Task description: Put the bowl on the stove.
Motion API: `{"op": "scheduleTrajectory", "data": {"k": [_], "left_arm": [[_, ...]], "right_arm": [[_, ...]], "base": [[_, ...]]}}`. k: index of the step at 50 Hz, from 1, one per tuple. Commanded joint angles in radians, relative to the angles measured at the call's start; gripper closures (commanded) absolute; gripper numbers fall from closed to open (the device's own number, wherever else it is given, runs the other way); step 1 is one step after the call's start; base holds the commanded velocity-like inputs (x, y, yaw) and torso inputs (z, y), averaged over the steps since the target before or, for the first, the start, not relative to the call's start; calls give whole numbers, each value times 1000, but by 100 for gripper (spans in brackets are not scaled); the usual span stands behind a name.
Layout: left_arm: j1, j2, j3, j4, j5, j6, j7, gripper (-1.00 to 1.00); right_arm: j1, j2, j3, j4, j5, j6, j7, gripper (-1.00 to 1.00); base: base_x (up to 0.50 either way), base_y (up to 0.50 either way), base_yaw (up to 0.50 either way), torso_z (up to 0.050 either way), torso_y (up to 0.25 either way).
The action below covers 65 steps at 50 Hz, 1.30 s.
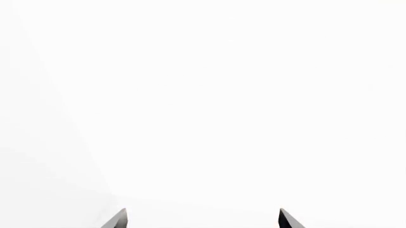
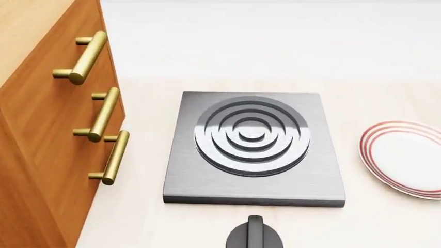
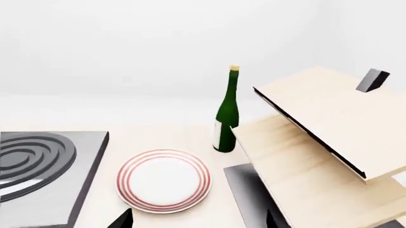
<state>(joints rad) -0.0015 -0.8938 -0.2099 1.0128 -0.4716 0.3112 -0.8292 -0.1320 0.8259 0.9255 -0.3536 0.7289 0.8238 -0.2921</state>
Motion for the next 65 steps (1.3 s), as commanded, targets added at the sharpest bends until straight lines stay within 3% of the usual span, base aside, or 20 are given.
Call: {"op": "scheduleTrajectory", "data": {"k": [1, 8, 15, 19, 38, 65], "left_arm": [[-5, 17, -20, -9, 34, 10, 9, -100], [-5, 17, -16, -12, 37, 14, 8, -100], [-2, 14, -19, -14, 36, 17, 6, -100], [-5, 15, -11, -16, 39, 18, 6, -100], [1, 8, -10, -15, 48, 18, 3, -100], [7, 4, -4, -26, 53, 29, -4, -100]], "right_arm": [[73, 192, -53, 33, 5, 133, 10, -100], [80, 338, -114, 66, 73, 259, -32, -100], [33, 379, -150, 71, 58, 272, -74, -100], [57, 414, -202, 98, 100, 334, -41, -100], [92, 501, -383, 149, 141, 334, -7, -100], [65, 441, -458, 149, 118, 302, 18, -100]], "base": [[0, 0, 0, 0, 0], [0, 0, 0, 0, 0], [0, 0, 0, 0, 0], [0, 0, 0, 0, 0], [0, 0, 0, 0, 0], [0, 0, 0, 0, 0]]}}
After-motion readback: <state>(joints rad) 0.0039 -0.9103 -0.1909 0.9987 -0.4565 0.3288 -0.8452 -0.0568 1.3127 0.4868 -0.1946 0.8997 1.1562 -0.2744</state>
